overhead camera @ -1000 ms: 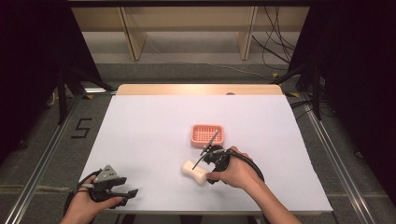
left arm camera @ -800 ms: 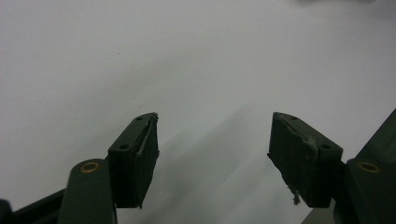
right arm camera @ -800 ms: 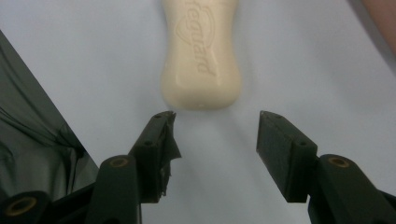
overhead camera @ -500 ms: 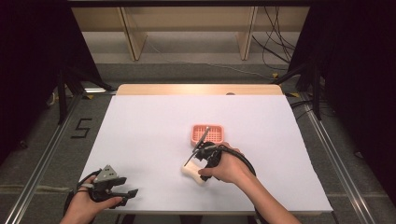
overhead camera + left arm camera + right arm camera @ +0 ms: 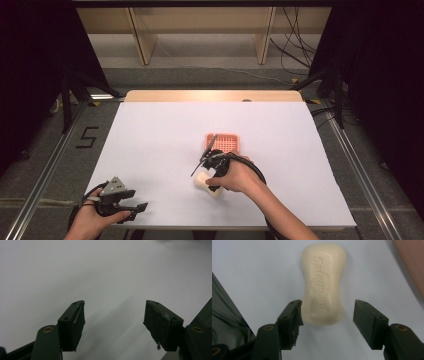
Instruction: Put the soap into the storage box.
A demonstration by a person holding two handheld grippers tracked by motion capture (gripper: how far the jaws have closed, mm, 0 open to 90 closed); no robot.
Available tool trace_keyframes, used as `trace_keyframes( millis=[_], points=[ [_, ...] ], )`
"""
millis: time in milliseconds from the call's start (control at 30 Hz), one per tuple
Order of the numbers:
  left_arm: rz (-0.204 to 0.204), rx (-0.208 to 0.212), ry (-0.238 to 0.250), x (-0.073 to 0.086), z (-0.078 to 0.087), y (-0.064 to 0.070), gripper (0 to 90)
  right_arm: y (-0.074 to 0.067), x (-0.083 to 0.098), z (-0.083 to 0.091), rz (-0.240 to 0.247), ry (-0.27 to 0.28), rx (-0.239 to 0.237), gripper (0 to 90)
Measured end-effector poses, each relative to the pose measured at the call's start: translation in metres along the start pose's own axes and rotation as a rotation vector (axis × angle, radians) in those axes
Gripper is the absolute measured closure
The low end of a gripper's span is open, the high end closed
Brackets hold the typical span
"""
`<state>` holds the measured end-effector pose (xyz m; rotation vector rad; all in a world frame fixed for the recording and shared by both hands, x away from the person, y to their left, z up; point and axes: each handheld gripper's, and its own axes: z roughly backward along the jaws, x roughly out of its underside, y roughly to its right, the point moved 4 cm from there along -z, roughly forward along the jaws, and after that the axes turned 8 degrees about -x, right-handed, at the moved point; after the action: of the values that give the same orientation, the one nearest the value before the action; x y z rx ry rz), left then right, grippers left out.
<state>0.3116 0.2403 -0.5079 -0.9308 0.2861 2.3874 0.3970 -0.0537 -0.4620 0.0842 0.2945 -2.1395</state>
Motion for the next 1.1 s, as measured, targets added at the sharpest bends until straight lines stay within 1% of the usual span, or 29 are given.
trace_keyframes(
  millis=[33,100,133,167,200,233,267,300,333,367,400,433,467,500,533,567,600,633,667,800,867,900,967,1000,1033,1067,1100],
  points=[
    [0.001,0.0,0.001,0.0,0.0,0.0,32.6,0.001,-0.001,-0.001,0.011,0.009,-0.002,38.8],
    [-0.001,0.008,-0.005,0.0,0.001,0.0,32.6,0.0,-0.004,-0.002,0.015,0.006,-0.001,38.3],
    [0.0,0.005,-0.002,0.0,0.0,0.0,32.6,0.001,-0.006,-0.004,0.027,0.009,0.0,38.3],
    [0.003,-0.004,0.003,0.0,0.0,0.0,32.6,0.001,-0.007,-0.005,0.029,0.009,-0.008,38.0],
    [0.003,-0.001,0.001,0.0,0.0,0.0,32.6,-0.002,-0.009,-0.006,0.01,0.006,-0.024,37.9],
    [-0.002,0.007,-0.004,0.0,0.001,0.0,32.6,-0.004,-0.01,-0.007,-0.007,0.002,-0.028,37.9],
    [-0.003,0.007,0.0,0.0,0.001,0.0,32.6,-0.002,-0.011,-0.008,0.024,0.006,-0.032,37.9],
    [-0.001,0.007,-0.002,0.0,0.001,0.0,32.6,-0.004,-0.012,-0.009,0.0,-0.001,-0.027,38.0],
    [-0.002,0.002,0.001,0.0,0.001,0.0,32.6,-0.001,-0.012,-0.01,0.019,-0.006,-0.013,38.0],
    [-0.005,0.008,-0.008,0.0,0.001,-0.001,32.5,0.0,-0.013,-0.011,0.027,-0.006,-0.018,38.0],
    [0.0,0.008,-0.001,0.0,0.001,0.0,32.5,-0.003,-0.014,-0.012,0.011,-0.007,-0.039,38.0],
    [-0.003,0.007,0.0,0.0,0.001,0.0,32.5,-0.001,-0.014,-0.013,0.016,-0.007,-0.03,38.0],
    [-0.002,0.007,0.0,0.0,0.001,0.0,32.6,0.001,-0.014,-0.014,0.028,-0.019,-0.017,38.0],
    [-0.002,0.007,-0.002,0.0,0.001,0.0,32.6,-0.001,-0.015,-0.014,0.014,-0.012,-0.032,38.1],
    [0.0,0.011,0.001,0.0,0.001,0.0,32.6,-0.001,-0.016,-0.015,0.015,-0.012,-0.041,38.1],
    [-0.016,0.019,-0.01,0.0,0.002,-0.001,32.6,0.001,-0.016,-0.015,0.018,-0.017,-0.028,38.2],
    [-0.003,0.017,-0.003,0.0,0.001,0.0,32.6,-0.001,-0.018,-0.016,0.012,-0.009,-0.042,38.3],
    [-0.004,0.017,-0.004,0.0,0.001,0.0,32.6,0.003,-0.018,-0.016,0.033,-0.021,-0.016,38.5],
    [-0.005,0.017,-0.004,0.0,0.001,0.0,32.5,0.002,-0.019,-0.017,0.032,-0.022,-0.024,38.5],
    [-0.006,0.018,-0.006,0.0,0.002,-0.001,32.5,0.002,-0.021,-0.02,0.025,-0.033,-0.026,38.6],
    [-0.004,0.018,-0.005,0.0,0.001,-0.001,32.5,0.002,-0.022,-0.022,0.031,-0.038,-0.034,38.7],
    [-0.004,0.018,-0.005,0.0,0.001,-0.001,32.5,0.001,-0.022,-0.022,0.005,-0.043,-0.039,38.8],
    [-0.006,0.017,-0.002,0.0,0.002,-0.001,32.5,0.003,-0.022,-0.023,0.028,-0.048,-0.032,38.9],
    [-0.007,0.018,-0.003,0.0,0.002,-0.001,32.5,0.002,-0.022,-0.024,0.009,-0.053,-0.04,38.9],
    [-0.004,0.017,-0.006,0.0,0.002,-0.001,32.5,0.001,-0.023,-0.025,-0.004,-0.058,-0.037,38.9],
    [-0.005,0.018,-0.006,0.0,0.001,-0.001,32.5,0.005,-0.023,-0.026,0.028,-0.052,-0.038,38.9],
    [-0.004,0.019,-0.006,0.0,0.001,-0.001,32.5,0.003,-0.023,-0.026,0.007,-0.061,-0.035,39.0]
  ],
)
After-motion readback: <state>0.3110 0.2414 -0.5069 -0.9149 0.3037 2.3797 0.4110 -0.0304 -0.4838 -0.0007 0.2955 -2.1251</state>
